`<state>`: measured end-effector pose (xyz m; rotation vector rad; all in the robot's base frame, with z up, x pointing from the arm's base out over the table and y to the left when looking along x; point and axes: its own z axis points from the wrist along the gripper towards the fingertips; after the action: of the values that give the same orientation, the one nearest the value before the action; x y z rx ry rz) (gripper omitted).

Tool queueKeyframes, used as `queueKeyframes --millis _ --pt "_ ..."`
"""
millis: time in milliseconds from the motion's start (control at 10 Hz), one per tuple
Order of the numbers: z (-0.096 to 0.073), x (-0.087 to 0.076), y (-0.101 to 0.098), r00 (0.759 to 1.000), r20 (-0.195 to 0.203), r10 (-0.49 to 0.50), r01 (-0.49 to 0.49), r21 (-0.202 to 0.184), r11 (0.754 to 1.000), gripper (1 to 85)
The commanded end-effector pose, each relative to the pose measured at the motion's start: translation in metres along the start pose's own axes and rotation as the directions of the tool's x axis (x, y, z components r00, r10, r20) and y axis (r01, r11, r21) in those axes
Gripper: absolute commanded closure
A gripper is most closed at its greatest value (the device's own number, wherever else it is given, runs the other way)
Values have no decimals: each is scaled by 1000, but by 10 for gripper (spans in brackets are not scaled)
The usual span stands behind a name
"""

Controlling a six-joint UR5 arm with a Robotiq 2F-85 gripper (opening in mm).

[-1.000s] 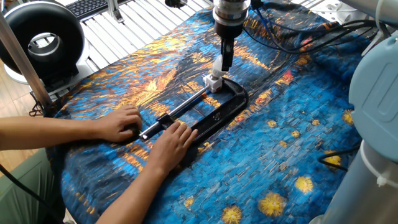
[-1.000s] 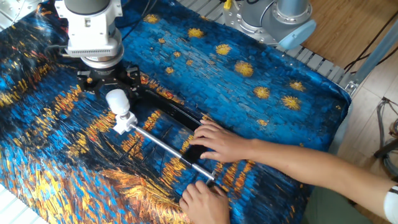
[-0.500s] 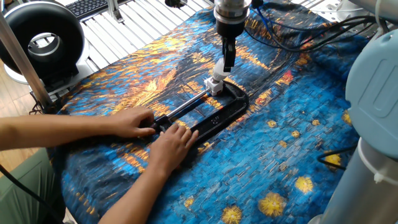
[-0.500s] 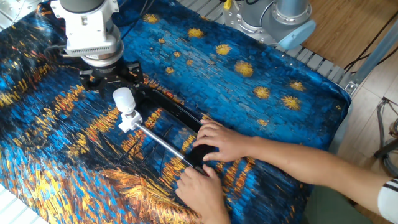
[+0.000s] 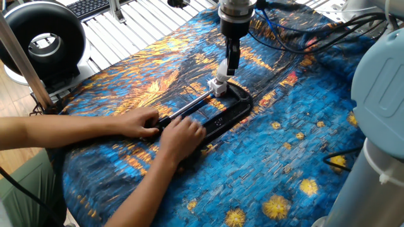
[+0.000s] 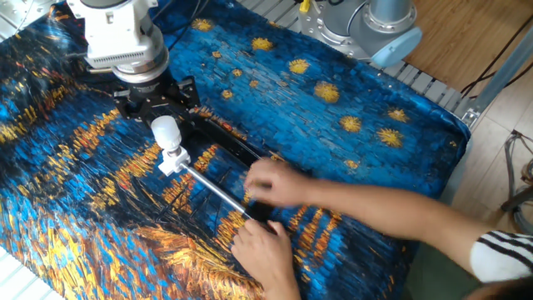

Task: Install the light bulb by rotating it

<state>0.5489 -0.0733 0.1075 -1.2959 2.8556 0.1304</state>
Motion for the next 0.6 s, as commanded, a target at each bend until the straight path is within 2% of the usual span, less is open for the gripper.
queueKeyframes --millis 0,200,400,500 --pt "-3 -3 -1 999 45 1 -1 -8 1000 147" --pt "-5 -4 -3 998 67 -3 4 -8 1000 150" --pt "-5 -14 -6 993 120 -4 4 -1 1000 153" --pt "-4 -14 -9 991 131 -13 12 9 1000 163"
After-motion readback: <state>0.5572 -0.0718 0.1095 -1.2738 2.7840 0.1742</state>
